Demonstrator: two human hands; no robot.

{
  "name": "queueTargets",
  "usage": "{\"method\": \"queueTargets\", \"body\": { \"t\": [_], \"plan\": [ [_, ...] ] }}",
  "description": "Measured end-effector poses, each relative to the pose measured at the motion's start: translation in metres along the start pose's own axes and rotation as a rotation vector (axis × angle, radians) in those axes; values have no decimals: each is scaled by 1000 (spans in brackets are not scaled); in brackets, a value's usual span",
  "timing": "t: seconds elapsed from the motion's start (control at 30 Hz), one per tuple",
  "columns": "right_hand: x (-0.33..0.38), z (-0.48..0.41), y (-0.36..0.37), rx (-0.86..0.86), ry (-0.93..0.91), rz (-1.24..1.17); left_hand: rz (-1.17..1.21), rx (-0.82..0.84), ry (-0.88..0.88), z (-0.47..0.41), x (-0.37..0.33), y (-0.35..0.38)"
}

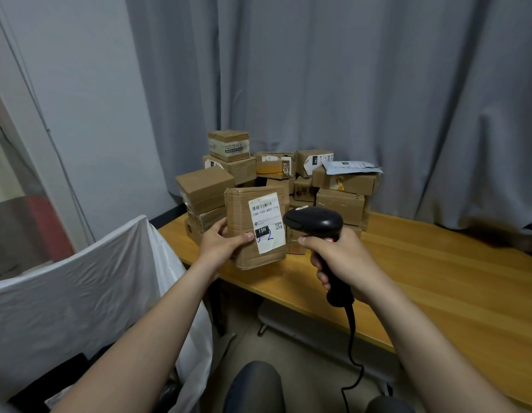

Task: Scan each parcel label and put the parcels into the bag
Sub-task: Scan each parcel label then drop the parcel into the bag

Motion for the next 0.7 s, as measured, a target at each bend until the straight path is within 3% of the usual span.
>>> {"method": "queueTargets", "body": {
  "t": [0.5,0.7],
  "plan": [
    [-1,5,-2,15,16,1,-19,2,16,13,-2,0],
    [-10,16,-2,12,53,25,-47,-81,65,36,4,-9]
  ]
}}
Point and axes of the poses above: each hand's wrist, its own z-axis away from the middle knuckle, its own y-axis out of the palm, x = y × z, the point moved 2 cm from there along -z, towards the middle knuckle, and after that the axes turned 11 degrees about -x, right-handed, at the moved point
